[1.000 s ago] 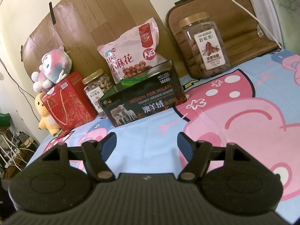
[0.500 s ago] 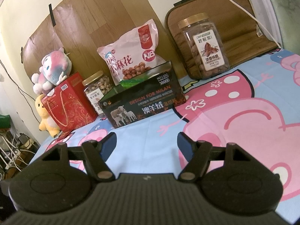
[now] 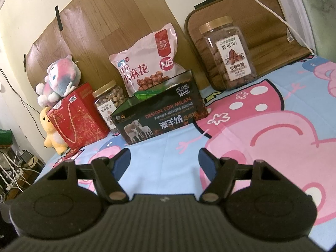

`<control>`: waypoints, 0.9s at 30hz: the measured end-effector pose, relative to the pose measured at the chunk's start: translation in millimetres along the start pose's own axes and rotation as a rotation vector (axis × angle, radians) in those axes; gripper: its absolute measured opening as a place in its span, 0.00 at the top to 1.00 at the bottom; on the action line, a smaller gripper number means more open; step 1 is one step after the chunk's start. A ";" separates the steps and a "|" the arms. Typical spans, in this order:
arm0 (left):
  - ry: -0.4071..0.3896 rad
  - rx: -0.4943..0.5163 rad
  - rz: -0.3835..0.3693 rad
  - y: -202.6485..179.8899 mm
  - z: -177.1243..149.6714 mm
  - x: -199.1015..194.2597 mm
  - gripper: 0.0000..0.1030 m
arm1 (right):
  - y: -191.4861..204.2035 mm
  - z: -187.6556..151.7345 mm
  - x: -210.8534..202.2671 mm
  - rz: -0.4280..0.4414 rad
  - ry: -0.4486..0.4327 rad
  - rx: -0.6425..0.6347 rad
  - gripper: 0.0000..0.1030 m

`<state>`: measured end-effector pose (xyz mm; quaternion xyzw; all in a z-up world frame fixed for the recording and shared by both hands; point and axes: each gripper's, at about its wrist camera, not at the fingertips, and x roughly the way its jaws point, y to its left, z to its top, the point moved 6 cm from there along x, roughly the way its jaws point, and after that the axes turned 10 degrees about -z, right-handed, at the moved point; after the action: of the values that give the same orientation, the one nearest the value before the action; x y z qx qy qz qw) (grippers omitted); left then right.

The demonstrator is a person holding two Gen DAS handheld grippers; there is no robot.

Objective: Organize snacks

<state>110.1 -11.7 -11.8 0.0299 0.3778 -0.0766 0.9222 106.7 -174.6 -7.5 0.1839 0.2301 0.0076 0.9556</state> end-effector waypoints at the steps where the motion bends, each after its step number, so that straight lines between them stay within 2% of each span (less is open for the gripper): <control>1: -0.001 0.003 0.002 -0.4 0.0 -0.3 0.00 | -0.2 0.1 0.1 0.000 0.000 0.000 0.29; 27: -0.014 0.033 0.002 -4.0 2.5 -4.0 0.00 | -1.1 0.4 -0.5 -0.002 0.001 0.003 0.29</control>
<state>108.3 -15.4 -7.2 0.0449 0.3702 -0.0820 0.9243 106.3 -175.8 -7.3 0.1851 0.2309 0.0064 0.9552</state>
